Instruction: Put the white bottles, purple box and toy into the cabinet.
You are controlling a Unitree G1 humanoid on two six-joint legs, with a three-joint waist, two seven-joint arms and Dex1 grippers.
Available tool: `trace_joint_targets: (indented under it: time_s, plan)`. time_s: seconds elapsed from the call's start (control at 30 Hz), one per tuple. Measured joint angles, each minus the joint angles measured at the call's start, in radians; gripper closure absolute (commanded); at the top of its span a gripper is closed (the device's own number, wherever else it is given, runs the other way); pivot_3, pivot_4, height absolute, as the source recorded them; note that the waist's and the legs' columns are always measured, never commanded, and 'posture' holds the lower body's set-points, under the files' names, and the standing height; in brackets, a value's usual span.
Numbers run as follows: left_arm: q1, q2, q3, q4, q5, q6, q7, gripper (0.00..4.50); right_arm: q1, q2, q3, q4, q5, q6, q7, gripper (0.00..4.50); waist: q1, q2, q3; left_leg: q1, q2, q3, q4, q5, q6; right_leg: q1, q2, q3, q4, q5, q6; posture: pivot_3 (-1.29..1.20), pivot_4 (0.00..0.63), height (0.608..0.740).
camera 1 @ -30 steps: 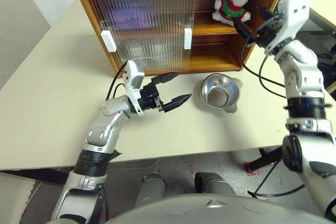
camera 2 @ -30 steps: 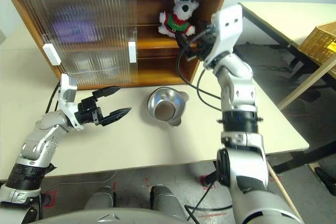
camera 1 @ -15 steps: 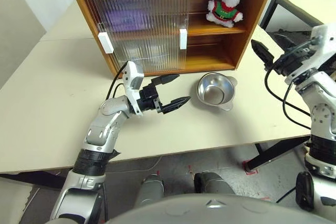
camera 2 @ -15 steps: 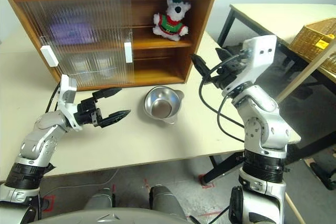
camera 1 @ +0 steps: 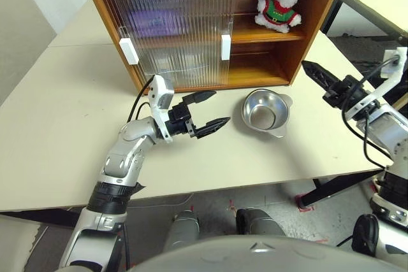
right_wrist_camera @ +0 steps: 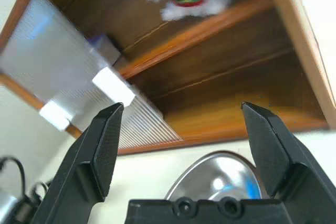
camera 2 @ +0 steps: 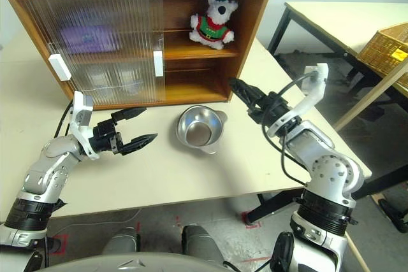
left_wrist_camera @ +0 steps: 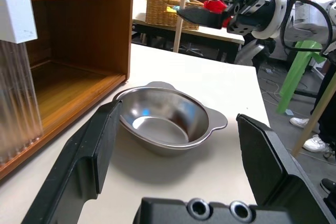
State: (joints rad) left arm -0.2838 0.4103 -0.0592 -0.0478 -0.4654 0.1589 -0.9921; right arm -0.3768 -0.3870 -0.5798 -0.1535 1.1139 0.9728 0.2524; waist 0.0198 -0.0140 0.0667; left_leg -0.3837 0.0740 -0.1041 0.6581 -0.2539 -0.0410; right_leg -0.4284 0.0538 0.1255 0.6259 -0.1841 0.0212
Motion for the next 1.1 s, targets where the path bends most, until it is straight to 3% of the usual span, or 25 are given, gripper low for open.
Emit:
trace_joint_targets:
  time_s: [0.37,0.5,0.77,1.1]
  plan:
    - [0.000,0.002,0.000,0.000,0.000,0.000,0.000,0.00,0.031,0.061,-0.116,0.244,0.423,0.063,-0.319,0.02,0.001,0.003,0.002,-0.003,0.001,-0.003,-0.001,-0.005,-0.001,-0.002,0.000,0.002,-0.002,-0.003,0.001,0.05,0.094,0.740]
    - [0.000,0.002,0.000,-0.002,0.000,0.000,0.003,0.00,0.042,0.041,-0.102,0.335,0.396,0.043,-0.295,0.02,0.003,0.004,0.002,-0.008,0.001,-0.003,-0.001,-0.005,0.000,-0.006,-0.001,0.002,-0.004,-0.003,0.002,0.06,0.095,0.740]
    - [0.005,0.012,0.002,-0.025,0.000,0.006,0.017,0.00,0.063,0.000,-0.032,0.532,0.228,0.015,-0.099,0.02,0.010,0.005,0.002,-0.009,0.000,0.000,0.001,-0.008,0.004,-0.006,0.000,0.001,-0.004,-0.004,0.002,0.08,0.096,0.740]
    - [0.016,0.025,0.005,-0.054,-0.002,0.023,0.028,0.00,-0.013,-0.009,-0.007,0.688,0.076,-0.032,0.103,0.02,0.004,0.004,0.003,0.003,0.000,0.001,0.002,-0.008,0.005,0.004,0.000,0.000,-0.004,-0.003,0.001,0.09,0.094,0.740]
